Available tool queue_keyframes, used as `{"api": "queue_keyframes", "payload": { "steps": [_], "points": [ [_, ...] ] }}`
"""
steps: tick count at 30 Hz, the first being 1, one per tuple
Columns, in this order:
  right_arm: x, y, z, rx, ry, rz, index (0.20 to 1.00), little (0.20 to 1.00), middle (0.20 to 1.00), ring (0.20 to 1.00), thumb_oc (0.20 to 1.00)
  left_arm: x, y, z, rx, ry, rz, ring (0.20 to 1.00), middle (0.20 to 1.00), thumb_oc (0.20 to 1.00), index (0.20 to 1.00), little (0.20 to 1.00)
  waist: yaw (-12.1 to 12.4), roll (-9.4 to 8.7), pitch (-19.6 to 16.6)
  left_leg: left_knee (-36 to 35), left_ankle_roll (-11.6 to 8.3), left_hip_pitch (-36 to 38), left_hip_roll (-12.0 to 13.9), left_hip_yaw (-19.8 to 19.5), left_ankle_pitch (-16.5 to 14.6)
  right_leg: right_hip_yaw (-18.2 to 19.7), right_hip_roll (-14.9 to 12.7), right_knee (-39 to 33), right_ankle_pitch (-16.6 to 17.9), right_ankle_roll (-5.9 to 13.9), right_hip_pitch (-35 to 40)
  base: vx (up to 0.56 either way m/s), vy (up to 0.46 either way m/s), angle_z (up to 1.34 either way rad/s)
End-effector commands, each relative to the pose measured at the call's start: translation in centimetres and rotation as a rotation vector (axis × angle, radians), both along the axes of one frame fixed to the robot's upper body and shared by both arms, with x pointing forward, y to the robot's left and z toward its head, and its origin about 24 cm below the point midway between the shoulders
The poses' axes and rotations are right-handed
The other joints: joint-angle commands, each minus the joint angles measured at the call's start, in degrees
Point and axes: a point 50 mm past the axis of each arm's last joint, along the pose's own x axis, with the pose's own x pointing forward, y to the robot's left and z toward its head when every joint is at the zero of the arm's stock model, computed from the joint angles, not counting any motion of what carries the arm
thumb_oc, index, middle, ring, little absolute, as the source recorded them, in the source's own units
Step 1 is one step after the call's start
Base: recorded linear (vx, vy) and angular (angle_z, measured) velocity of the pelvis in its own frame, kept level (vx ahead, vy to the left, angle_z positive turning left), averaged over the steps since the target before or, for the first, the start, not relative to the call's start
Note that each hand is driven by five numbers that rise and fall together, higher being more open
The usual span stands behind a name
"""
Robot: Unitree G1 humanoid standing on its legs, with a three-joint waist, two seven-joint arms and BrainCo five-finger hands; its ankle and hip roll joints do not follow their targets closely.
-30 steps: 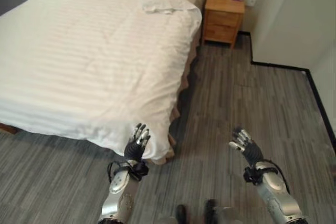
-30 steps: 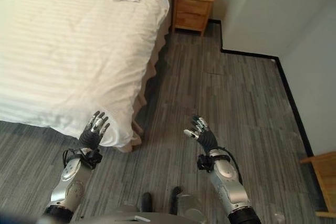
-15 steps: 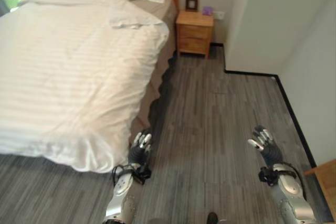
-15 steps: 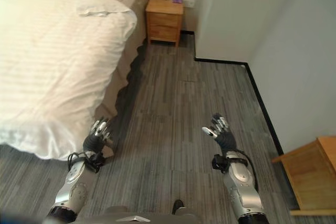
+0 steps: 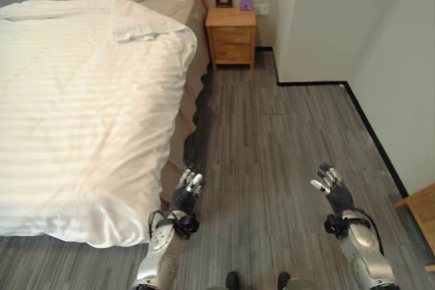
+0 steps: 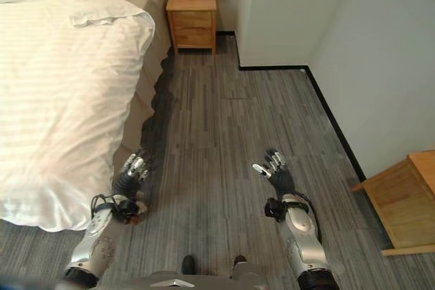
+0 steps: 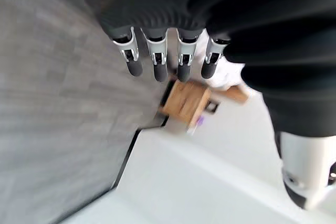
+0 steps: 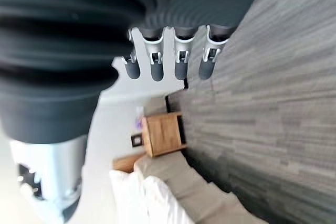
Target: Making the bed.
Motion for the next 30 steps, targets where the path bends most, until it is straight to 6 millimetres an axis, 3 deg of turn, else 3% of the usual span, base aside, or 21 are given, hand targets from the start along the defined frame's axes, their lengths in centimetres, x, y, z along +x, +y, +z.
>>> {"api": "queue_keyframes", "payload": {
  "steps": [1, 2, 5, 17, 22, 25, 26, 28, 29, 30],
  "points": [
    [1.0, -3.0, 4.9, -0.259, -0.213, -0.069, 1.000, 1.000, 1.000, 1.000, 1.000, 1.1, 3.4, 5.0, 0.358, -0.164, 0.087, 1.000, 1.000, 1.000, 1.000, 1.000, 1.15, -2.07, -3.37, 2.53, 0.62, 1.54, 0.34, -1.83, -6.84, 1.81, 0.73, -4.50, 5.53, 0.25, -0.31, 0.06, -0.028, 0.12],
    [1.4, -3.1, 5.6, -0.296, -0.229, -0.069, 1.000, 1.000, 1.000, 1.000, 1.000, 1.6, 3.3, 5.9, 0.385, -0.201, 0.095, 1.000, 1.000, 1.000, 1.000, 1.000, 1.15, -2.42, -3.95, 2.51, 0.56, 1.94, 0.46, -1.92, -7.04, 2.00, 1.02, -5.26, 5.39, -0.15, 0.64, 0.04, -0.025, 0.05],
    [1.6, -3.0, 5.8, -0.291, -0.232, -0.070, 1.000, 1.000, 1.000, 1.000, 1.000, 2.2, 2.7, 6.2, 0.343, -0.226, 0.085, 1.000, 1.000, 1.000, 1.000, 1.000, 0.76, -2.74, -4.55, 2.44, 0.48, 2.29, 0.44, -1.84, -6.87, 1.99, 1.19, -6.20, 5.82, -0.45, 1.42, 0.03, -0.020, 0.02],
    [0.2, -0.1, 1.7, -0.152, -0.061, 0.026, 1.000, 1.000, 1.000, 1.000, 1.000, 2.1, -0.8, 1.6, 0.111, -0.062, 0.021, 1.000, 1.000, 1.000, 1.000, 1.000, -0.35, -3.06, -4.13, 1.77, 0.39, 3.66, 1.14, -0.91, -7.82, 1.95, 1.80, -7.85, 6.02, -0.39, 2.56, 0.02, 0.004, -0.04],
    [0.4, -0.4, 2.4, -0.212, -0.090, 0.039, 1.000, 1.000, 1.000, 1.000, 1.000, 2.3, -0.9, 1.5, 0.108, -0.065, 0.013, 1.000, 1.000, 1.000, 1.000, 1.000, -0.55, -2.56, -3.00, 2.66, 0.97, 2.31, 0.31, -1.06, -8.17, 2.11, 0.81, -6.85, 5.83, 0.14, 1.44, 0.04, 0.073, 0.00],
    [1.0, -0.7, 3.0, -0.224, -0.120, 0.006, 1.000, 1.000, 1.000, 1.000, 1.000, 2.7, -0.4, 2.0, 0.111, -0.082, 0.047, 1.000, 1.000, 1.000, 1.000, 1.000, -0.69, -1.21, -1.63, 3.88, 2.13, 0.47, -0.73, -1.18, -8.78, 2.89, -0.76, 1.30, 4.24, 1.12, -3.44, 0.01, 0.167, -0.01],
    [1.2, -0.6, 3.2, -0.219, -0.131, 0.003, 1.000, 1.000, 1.000, 1.000, 1.000, 2.7, -0.3, 2.2, 0.110, -0.088, 0.054, 1.000, 1.000, 1.000, 1.000, 1.000, -0.71, -0.75, -1.07, 3.86, 2.72, 0.37, -0.97, -1.29, -9.01, 3.49, -1.12, 6.30, 4.99, 1.54, -6.51, 0.00, 0.203, -0.06],
    [1.5, -0.3, 3.3, -0.219, -0.139, 0.003, 1.000, 1.000, 1.000, 1.000, 1.000, 2.8, 0.0, 2.4, 0.125, -0.095, 0.078, 1.000, 1.000, 1.000, 1.000, 1.000, -0.78, 0.27, 0.86, 3.45, 4.45, 1.23, -1.51, -1.18, -9.58, 3.66, -2.61, 18.83, 10.55, 2.59, -12.22, 0.10, 0.241, -0.16],
    [1.7, 0.1, 3.3, -0.222, -0.141, 0.012, 1.000, 1.000, 1.000, 1.000, 1.000, 2.9, 0.2, 2.7, 0.139, -0.104, 0.079, 1.000, 1.000, 1.000, 1.000, 1.000, -1.32, 1.19, 1.95, 2.50, 4.92, 2.92, -1.13, -1.64, -9.97, 3.78, -2.17, 25.25, 10.63, 2.26, -16.69, 0.17, 0.173, -0.15],
    [1.7, 0.1, 3.3, -0.222, -0.141, 0.013, 1.000, 1.000, 1.000, 1.000, 1.000, 2.9, 0.2, 2.7, 0.139, -0.104, 0.080, 1.000, 1.000, 1.000, 1.000, 1.000, -1.30, 1.13, 1.95, 2.36, 4.92, 2.99, -1.20, -1.60, -9.98, 3.88, -2.23, 25.64, 10.40, 2.26, -16.89, 0.39, 0.117, -0.18]
  ]
}}
